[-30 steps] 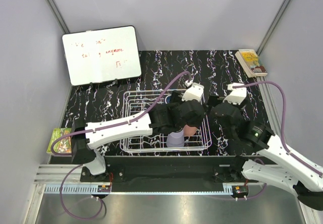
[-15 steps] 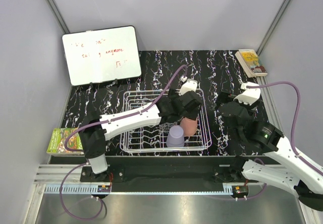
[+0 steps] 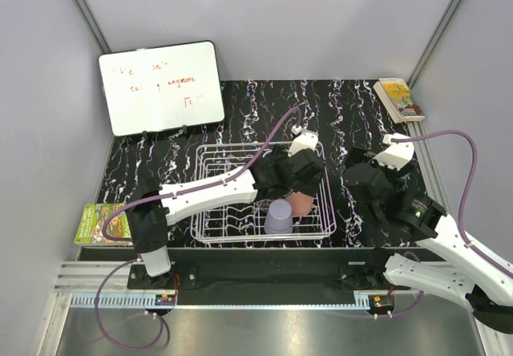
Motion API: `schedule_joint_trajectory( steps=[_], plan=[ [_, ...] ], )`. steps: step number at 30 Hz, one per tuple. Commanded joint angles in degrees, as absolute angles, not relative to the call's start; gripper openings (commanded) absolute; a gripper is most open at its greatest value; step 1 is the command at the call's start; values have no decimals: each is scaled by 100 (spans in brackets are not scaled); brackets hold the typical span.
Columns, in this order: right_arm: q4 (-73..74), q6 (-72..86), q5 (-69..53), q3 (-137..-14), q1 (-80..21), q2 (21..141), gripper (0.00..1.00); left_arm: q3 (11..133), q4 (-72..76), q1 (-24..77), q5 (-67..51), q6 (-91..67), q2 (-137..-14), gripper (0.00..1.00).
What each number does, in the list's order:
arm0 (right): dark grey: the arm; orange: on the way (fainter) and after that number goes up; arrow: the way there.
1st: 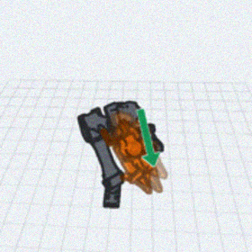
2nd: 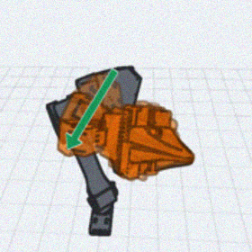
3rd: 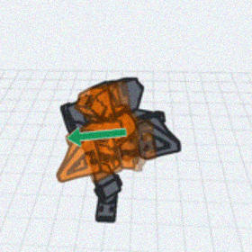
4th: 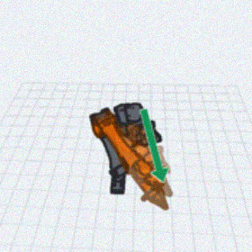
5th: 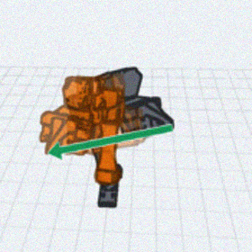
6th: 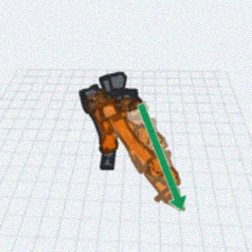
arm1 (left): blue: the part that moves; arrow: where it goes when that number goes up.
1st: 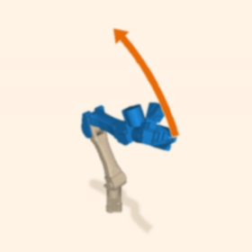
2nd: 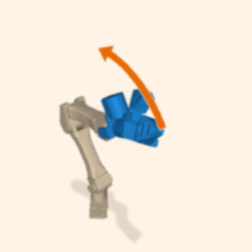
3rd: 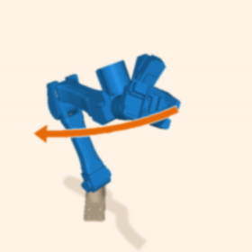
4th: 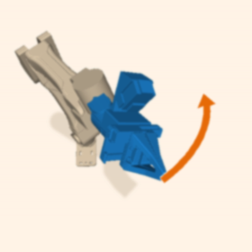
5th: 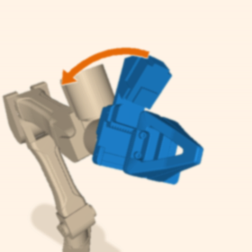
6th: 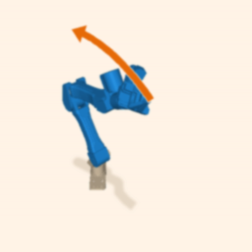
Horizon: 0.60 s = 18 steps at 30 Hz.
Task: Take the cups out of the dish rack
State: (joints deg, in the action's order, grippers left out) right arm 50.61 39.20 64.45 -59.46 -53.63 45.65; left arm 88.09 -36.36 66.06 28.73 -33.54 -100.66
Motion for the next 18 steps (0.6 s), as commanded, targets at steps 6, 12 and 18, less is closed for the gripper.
schedule_joint_trajectory(
  steps=[6, 12, 18],
  plan=[
    [5185, 4227, 6609, -6047, -5405, 4605, 100, 9079, -3472, 6847, 2821, -3428, -10055, 99],
    [5229, 4324, 6495, -5994, -5405, 4597, 100, 9062, -3480, 6847, 2769, -3436, -10230, 99],
    [5229, 4351, 6469, -5950, -5397, 4544, 100, 9026, -3428, 6838, 2611, -3586, -10459, 99]
  ],
)
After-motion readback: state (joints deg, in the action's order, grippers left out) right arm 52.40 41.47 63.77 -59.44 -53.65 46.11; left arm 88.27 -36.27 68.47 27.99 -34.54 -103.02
